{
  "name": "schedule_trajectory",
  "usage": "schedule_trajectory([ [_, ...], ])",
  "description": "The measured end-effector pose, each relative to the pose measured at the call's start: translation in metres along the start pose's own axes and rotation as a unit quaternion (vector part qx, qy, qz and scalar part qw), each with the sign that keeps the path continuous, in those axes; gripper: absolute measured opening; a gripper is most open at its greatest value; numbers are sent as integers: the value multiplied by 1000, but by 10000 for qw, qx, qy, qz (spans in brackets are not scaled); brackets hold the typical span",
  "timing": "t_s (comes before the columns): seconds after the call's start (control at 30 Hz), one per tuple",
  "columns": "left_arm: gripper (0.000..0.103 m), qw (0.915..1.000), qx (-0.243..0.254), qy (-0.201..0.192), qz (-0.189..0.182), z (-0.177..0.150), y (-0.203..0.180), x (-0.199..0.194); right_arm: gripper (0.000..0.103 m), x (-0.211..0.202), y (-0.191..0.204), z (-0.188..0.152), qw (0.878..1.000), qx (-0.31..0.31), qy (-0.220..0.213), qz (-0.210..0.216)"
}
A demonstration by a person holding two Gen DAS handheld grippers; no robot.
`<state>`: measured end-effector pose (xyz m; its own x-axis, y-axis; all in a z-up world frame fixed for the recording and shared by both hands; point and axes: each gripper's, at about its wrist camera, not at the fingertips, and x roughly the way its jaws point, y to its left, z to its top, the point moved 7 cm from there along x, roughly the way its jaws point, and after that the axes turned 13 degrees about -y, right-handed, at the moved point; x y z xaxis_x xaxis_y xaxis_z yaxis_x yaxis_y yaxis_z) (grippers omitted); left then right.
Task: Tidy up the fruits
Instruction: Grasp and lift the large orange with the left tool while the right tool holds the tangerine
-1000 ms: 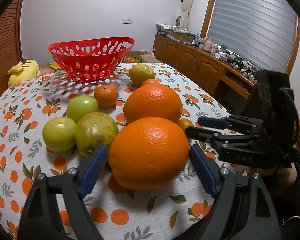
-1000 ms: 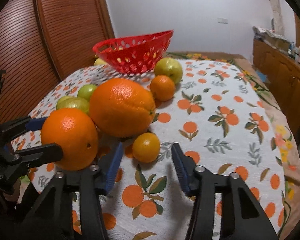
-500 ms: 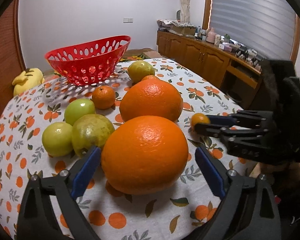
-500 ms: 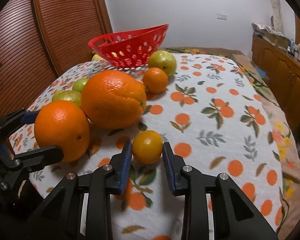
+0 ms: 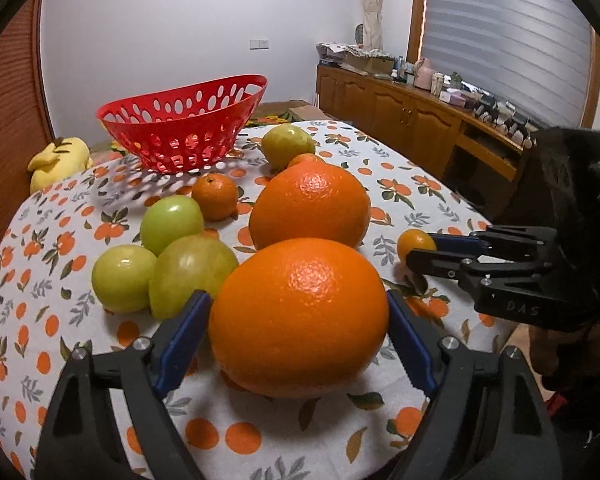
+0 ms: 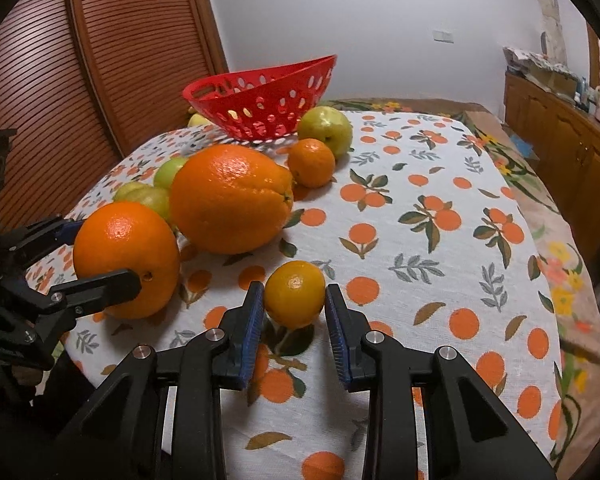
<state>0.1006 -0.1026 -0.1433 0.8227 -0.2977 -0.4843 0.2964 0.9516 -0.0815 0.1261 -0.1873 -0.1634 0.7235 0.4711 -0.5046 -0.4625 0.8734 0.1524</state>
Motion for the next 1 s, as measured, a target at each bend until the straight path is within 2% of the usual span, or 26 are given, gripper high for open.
schedule_trajectory([
  [0.23,85,9997,-156,-177,-114,8,2,-16,30,-3,11,11,9999,-84,-93,101],
  [1.0,85,9974,-537,-452,-141,32,23,-44,30,-12,40,40,9981,-354,-349,373],
])
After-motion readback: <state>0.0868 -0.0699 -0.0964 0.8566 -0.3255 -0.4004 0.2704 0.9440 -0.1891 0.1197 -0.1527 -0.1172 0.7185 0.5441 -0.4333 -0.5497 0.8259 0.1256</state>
